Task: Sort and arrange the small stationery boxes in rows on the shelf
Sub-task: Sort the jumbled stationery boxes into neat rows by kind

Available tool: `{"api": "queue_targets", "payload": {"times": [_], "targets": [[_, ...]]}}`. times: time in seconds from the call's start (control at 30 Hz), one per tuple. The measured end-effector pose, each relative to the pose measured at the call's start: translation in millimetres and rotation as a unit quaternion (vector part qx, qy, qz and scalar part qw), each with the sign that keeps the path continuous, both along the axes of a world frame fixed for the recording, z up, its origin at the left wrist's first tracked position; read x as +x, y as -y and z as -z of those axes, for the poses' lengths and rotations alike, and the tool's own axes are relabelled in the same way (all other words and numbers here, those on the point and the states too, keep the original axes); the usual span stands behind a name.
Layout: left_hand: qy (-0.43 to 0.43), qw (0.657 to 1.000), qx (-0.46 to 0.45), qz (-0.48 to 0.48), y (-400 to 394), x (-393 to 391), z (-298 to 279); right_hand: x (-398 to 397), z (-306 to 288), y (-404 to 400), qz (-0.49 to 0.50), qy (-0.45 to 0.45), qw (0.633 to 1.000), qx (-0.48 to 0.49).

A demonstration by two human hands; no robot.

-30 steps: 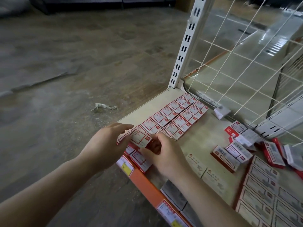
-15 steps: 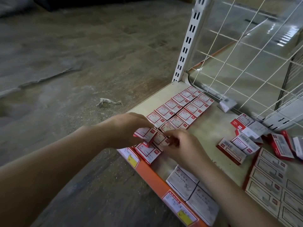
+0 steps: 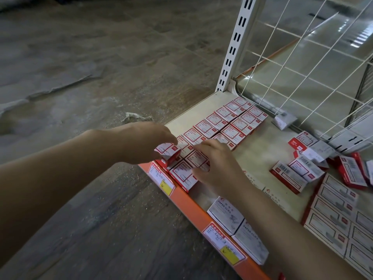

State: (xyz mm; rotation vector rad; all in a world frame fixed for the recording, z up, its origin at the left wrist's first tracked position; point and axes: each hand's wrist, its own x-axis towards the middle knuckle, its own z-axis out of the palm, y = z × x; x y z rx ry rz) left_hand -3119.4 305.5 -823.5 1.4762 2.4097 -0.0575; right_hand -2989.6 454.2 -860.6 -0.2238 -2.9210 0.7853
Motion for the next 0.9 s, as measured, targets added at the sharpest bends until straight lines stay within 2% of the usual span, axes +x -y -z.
{"api": "queue_targets", "payload": {"times": [0.43, 0.9], "targets": [[-0.004, 1.0, -0.019, 0.006, -1.7, 8.0, -2.9, -4.1, 8.2, 0.2, -0.005, 0.001, 1.0, -0.007], [0.031, 1.0, -0.001, 0.004, -2.6, 8.2, -1.9, -2.4, 9.5, 0.7, -0.005, 0.012, 1.0, 0.005]]}}
